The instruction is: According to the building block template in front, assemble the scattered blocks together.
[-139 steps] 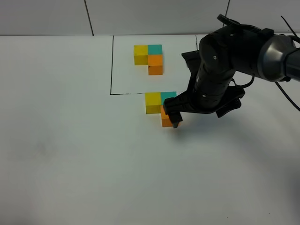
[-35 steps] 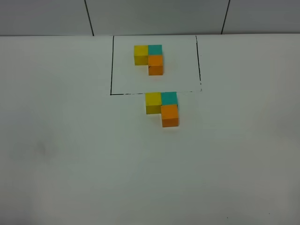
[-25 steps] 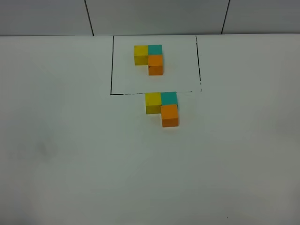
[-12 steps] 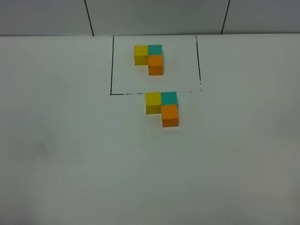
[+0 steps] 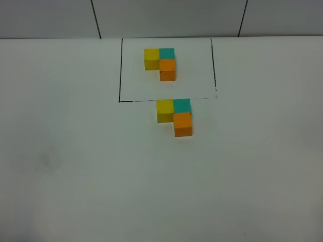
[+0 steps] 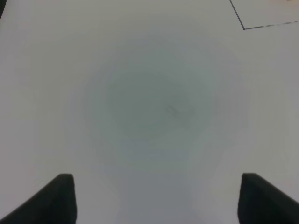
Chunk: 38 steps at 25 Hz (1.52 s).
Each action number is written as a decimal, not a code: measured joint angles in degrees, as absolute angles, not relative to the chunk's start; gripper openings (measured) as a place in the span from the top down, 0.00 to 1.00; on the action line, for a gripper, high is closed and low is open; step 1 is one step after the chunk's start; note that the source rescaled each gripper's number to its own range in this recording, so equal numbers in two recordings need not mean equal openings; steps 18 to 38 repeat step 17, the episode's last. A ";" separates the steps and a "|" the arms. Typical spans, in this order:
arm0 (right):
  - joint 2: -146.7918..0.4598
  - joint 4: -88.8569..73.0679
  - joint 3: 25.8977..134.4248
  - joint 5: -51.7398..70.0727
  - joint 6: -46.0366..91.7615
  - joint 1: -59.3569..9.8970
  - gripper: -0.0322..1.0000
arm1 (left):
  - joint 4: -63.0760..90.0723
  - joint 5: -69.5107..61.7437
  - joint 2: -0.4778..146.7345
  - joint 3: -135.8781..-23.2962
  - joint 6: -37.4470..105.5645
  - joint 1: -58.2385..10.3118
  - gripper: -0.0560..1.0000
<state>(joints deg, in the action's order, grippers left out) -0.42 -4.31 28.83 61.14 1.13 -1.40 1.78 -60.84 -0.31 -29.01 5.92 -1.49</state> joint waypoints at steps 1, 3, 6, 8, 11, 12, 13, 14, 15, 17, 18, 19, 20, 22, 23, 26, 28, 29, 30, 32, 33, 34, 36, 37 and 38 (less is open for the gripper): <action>-0.42 -4.19 28.83 61.14 0.94 -1.12 0.13 | 1.78 -60.84 -0.31 -29.01 5.92 -1.49 0.34; -0.42 -4.19 28.83 61.14 0.80 -1.04 0.13 | 1.78 -60.84 -0.31 -29.01 5.92 -1.49 0.34; -0.42 -4.14 28.83 61.14 0.80 -0.98 0.13 | 1.78 -60.84 -0.31 -29.01 5.92 -1.49 0.34; -0.42 -4.14 28.83 61.14 0.74 -0.93 0.13 | 1.78 -60.84 -0.31 -29.01 5.92 -1.49 0.34; -0.42 -4.14 28.83 61.14 0.74 -0.94 0.13 | 1.78 -60.84 -0.31 -29.01 5.92 -1.49 0.34; -0.42 -4.14 28.83 61.14 0.74 -0.92 0.13 | 1.78 -60.84 -0.31 -29.01 5.92 -1.49 0.34; -0.42 -4.14 28.83 61.14 0.74 -0.87 0.13 | 1.78 -60.84 -0.31 -29.01 5.92 -1.49 0.34; -0.42 -4.14 28.83 61.14 0.74 -0.87 0.13 | 1.78 -60.84 -0.31 -29.01 5.92 -1.49 0.34; -0.42 -4.14 28.83 61.14 0.74 -0.87 0.13 | 1.78 -60.84 -0.31 -29.01 5.92 -1.49 0.34; -0.42 -4.14 28.83 61.14 0.74 -0.87 0.13 | 1.78 -60.84 -0.31 -29.01 5.92 -1.49 0.34; -0.42 -4.14 28.83 61.14 0.74 -0.87 0.13 | 1.78 -60.84 -0.31 -29.01 5.92 -1.49 0.34; -0.42 -4.14 28.83 61.14 0.74 -0.87 0.13 | 1.78 -60.84 -0.31 -29.01 5.92 -1.49 0.34; -0.42 -4.14 28.83 61.14 0.74 -0.87 0.13 | 1.78 -60.84 -0.31 -29.01 5.92 -1.49 0.34; -0.42 -4.14 28.83 61.14 0.74 -0.87 0.13 | 1.78 -60.84 -0.31 -29.01 5.92 -1.49 0.34; -0.42 -4.14 28.83 61.14 0.74 -0.87 0.13 | 1.78 -60.84 -0.31 -29.01 5.92 -1.49 0.34; -0.42 -4.14 28.83 61.14 0.74 -0.87 0.13 | 1.78 -60.84 -0.31 -29.01 5.92 -1.49 0.34; -0.42 -4.14 28.83 61.14 0.74 -0.87 0.13 | 1.78 -60.84 -0.31 -29.01 5.92 -1.49 0.34; -0.42 -4.14 28.83 61.14 0.74 -0.87 0.13 | 1.78 -60.84 -0.31 -29.01 5.92 -1.49 0.34; -0.42 -4.14 28.83 61.14 0.74 -0.87 0.13 | 1.78 -60.84 -0.31 -29.01 5.92 -1.49 0.34; -0.42 -4.14 28.83 61.14 0.74 -0.87 0.13 | 1.78 -60.84 -0.31 -29.01 5.92 -1.49 0.34; -0.42 -4.14 28.83 61.14 0.74 -0.87 0.13 | 1.78 -60.84 -0.31 -29.01 5.92 -1.49 0.34; -0.42 -4.14 28.83 61.14 0.74 -0.87 0.13 | 1.78 -60.84 -0.31 -29.01 5.92 -1.49 0.34; -0.42 -4.14 28.83 61.14 0.74 -0.87 0.13 | 1.78 -60.84 -0.31 -29.01 5.92 -1.49 0.34; -0.42 -4.14 28.83 61.14 0.74 -0.87 0.13 | 1.78 -60.84 -0.31 -29.01 5.92 -1.49 0.34; -0.42 -4.14 28.83 61.14 0.74 -0.87 0.13 | 1.78 -60.84 -0.31 -29.01 5.92 -1.49 0.34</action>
